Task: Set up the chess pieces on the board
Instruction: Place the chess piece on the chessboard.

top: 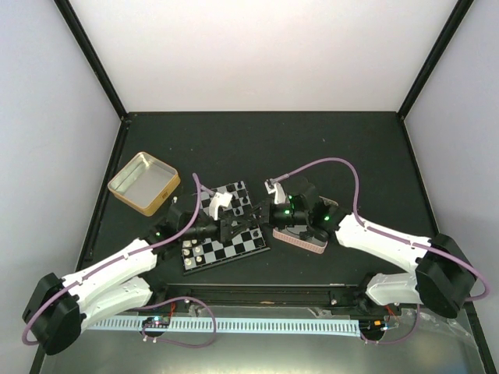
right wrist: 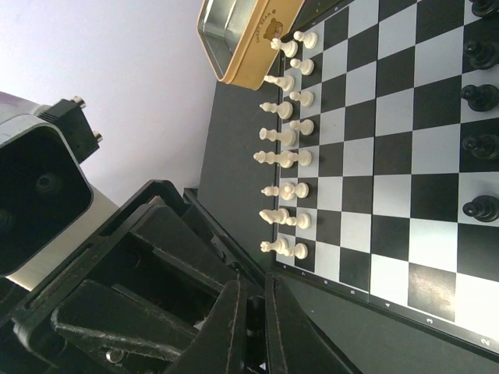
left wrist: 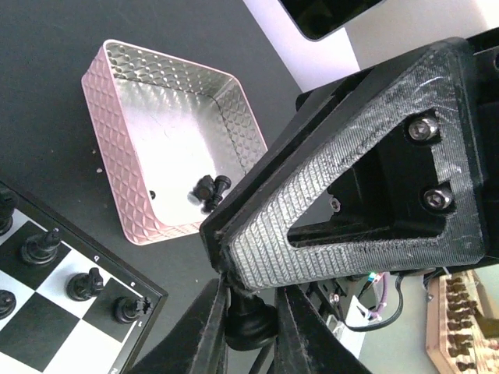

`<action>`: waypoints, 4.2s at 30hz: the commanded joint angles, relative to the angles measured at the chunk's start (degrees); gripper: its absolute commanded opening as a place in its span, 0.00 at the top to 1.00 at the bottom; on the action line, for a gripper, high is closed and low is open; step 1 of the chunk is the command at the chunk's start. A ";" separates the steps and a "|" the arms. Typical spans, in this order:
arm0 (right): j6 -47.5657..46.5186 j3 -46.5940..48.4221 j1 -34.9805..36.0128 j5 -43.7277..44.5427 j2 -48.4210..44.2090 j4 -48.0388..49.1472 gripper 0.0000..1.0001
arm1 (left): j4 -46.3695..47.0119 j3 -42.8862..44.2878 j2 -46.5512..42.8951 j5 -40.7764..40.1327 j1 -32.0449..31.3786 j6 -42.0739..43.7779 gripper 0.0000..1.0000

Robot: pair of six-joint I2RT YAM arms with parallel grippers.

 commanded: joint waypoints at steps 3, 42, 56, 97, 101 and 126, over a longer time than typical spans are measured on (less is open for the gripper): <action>-5.78 2.62 0.28 -0.63 -2.08 -5.30 0.96 | 1.21 3.37 0.87 0.73 0.13 4.37 0.96; -20.15 12.42 -0.37 -2.38 -6.76 -24.61 0.99 | -2.05 6.83 -2.47 4.51 0.09 21.37 0.45; -22.26 13.57 11.57 34.64 0.95 -32.43 0.99 | -15.35 2.67 -27.68 -32.18 0.25 11.56 0.24; -13.12 34.19 17.94 43.93 35.83 -46.61 0.92 | -20.51 8.69 -34.13 -43.95 0.22 13.52 0.17; -13.16 34.43 17.87 43.94 36.14 -46.70 0.86 | -20.43 8.84 -34.07 -43.89 0.28 13.64 0.17; -15.62 35.85 16.83 37.72 36.78 -48.53 0.85 | -21.54 9.13 -34.28 -43.86 0.27 13.26 0.17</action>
